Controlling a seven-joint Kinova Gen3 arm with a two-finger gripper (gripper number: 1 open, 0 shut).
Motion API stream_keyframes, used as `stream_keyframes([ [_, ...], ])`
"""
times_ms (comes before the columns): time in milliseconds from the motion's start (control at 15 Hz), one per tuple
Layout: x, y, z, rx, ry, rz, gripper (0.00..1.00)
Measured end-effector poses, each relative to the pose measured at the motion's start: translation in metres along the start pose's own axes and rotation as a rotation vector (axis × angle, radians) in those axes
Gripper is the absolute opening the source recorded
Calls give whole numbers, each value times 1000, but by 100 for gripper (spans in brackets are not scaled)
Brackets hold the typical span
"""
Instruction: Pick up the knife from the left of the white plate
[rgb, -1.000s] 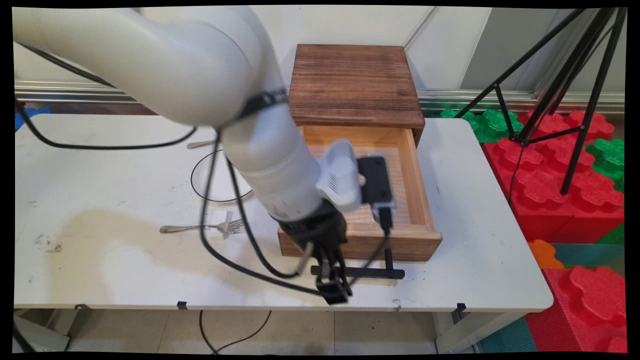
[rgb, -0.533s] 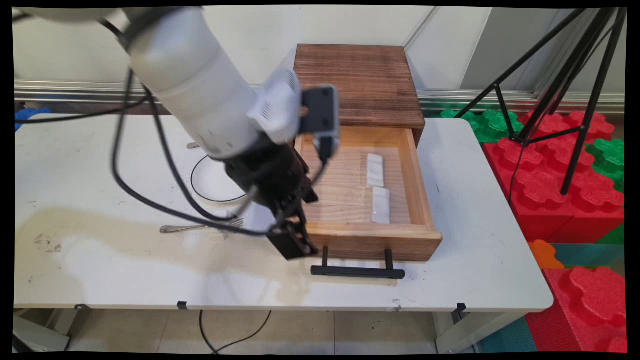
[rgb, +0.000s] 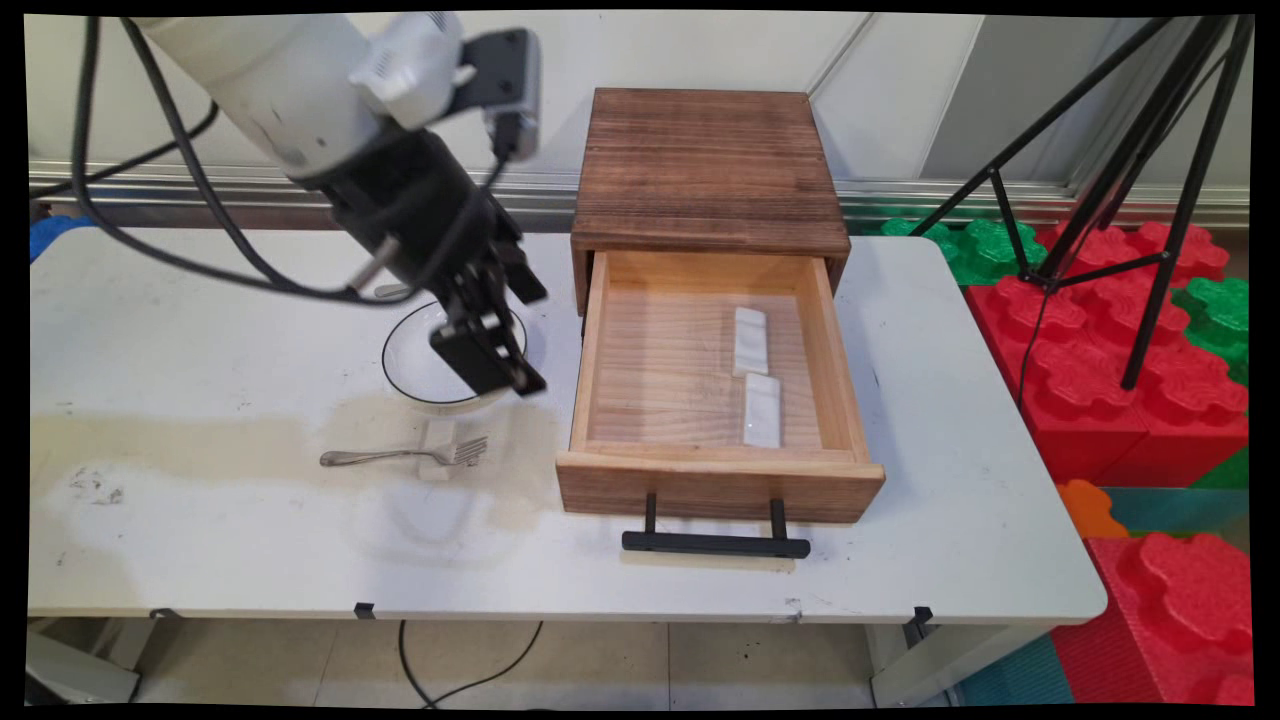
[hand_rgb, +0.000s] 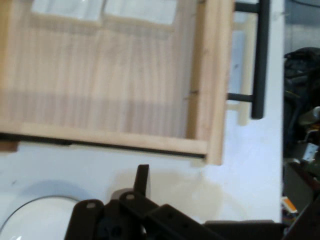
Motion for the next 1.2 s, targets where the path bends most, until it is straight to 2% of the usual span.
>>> stream_keyframes([
  [400,-34,-56,-8,95,-37,-68,100],
  [733,-58,-109,-1,179,-100,-114,100],
  [1000,-74,-153,10,232,-159,-141,100],
  [1200,-82,-181,19,256,-200,-158,100],
])
